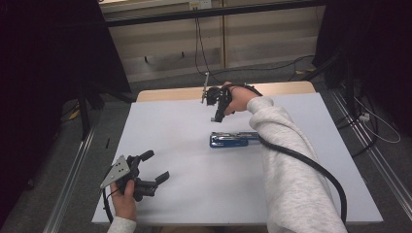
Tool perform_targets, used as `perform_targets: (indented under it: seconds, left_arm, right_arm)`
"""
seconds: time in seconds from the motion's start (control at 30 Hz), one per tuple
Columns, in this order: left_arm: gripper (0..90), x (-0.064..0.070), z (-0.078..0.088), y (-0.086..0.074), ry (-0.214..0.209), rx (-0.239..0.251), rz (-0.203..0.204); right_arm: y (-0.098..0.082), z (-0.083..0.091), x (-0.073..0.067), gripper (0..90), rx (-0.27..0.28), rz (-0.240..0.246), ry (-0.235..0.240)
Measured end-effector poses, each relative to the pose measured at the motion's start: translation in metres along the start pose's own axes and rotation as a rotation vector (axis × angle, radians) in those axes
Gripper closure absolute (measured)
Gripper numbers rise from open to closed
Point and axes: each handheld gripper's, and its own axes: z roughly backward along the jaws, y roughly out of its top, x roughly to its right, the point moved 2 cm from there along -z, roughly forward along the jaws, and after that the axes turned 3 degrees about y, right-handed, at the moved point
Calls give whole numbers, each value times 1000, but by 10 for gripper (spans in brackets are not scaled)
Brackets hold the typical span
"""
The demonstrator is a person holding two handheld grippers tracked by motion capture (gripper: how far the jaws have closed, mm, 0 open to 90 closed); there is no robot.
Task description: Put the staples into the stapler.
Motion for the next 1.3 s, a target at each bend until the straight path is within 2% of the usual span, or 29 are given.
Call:
perform_targets:
  seconds: [0.3,0.37,0.7,0.8,0.83,1.3]
  left_arm:
    - [22,1,0,0,-9,-5,12]
    - [22,1,0,0,0,3,12]
    - [22,0,-3,0,0,6,4]
    - [22,0,-2,0,-1,1,9]
    - [22,0,-2,0,2,8,0]
    - [22,0,-3,0,5,3,3]
  right_arm:
    - [-2,0,-1,785,-4,-5,4]
    - [-2,0,-2,784,0,-5,5]
    - [-4,-1,-6,784,0,-14,18]
    - [-4,-2,-6,784,-2,-2,23]
    - [-4,-2,-7,784,-3,-6,25]
    - [1,-1,-19,784,-6,7,31]
